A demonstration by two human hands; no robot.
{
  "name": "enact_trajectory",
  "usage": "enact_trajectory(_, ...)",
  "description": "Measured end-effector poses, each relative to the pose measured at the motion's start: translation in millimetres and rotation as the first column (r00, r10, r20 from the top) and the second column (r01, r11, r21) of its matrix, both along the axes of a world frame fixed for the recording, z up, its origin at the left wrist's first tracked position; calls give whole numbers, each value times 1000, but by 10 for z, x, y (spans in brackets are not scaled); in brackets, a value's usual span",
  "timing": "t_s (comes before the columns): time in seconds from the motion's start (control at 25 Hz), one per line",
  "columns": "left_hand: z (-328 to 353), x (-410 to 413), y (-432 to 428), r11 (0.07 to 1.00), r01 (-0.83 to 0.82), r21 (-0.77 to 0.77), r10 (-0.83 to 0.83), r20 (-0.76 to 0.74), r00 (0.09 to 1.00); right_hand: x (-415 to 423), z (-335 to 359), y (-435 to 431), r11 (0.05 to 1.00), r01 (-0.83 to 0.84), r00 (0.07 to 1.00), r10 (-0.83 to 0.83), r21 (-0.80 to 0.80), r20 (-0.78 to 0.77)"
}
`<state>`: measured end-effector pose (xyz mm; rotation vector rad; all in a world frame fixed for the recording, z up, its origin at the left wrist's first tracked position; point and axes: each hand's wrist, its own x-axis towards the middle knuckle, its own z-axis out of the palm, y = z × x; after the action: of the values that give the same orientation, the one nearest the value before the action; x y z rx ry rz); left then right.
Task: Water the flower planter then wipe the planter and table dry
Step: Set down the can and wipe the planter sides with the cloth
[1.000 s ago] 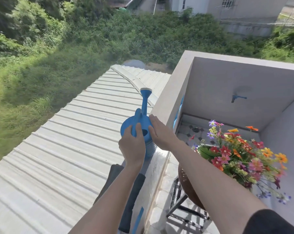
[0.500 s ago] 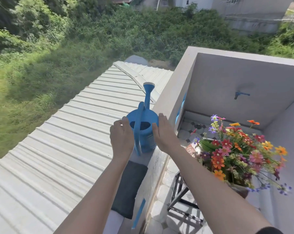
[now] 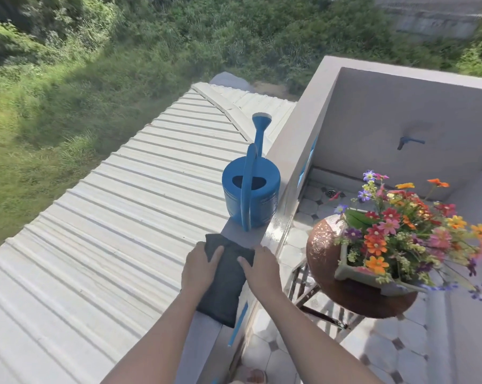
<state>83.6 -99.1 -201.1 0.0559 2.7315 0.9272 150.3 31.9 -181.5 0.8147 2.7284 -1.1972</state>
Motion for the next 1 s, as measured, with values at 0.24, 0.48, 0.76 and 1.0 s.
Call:
enact_trajectory(0.24, 244, 170, 5, 936, -109, 333, 140, -70, 988, 98, 134, -147, 959, 66, 981, -112, -275, -158)
enact_trajectory(0.48, 663, 245, 210, 669, -242, 702, -210, 492, 845, 497, 513, 210, 935, 86, 862, -242, -343, -445)
enact_trajectory(0.76, 856, 938, 858, 483, -304, 821, -612, 565, 553, 1249, 821, 922, 944, 136, 779, -289, -300, -557)
enact_trajectory(1.0, 724, 1674, 1304, 447, -414, 793, -625, 608, 490, 1942, 662, 1363, 957, 179, 827, -272, -230, -492)
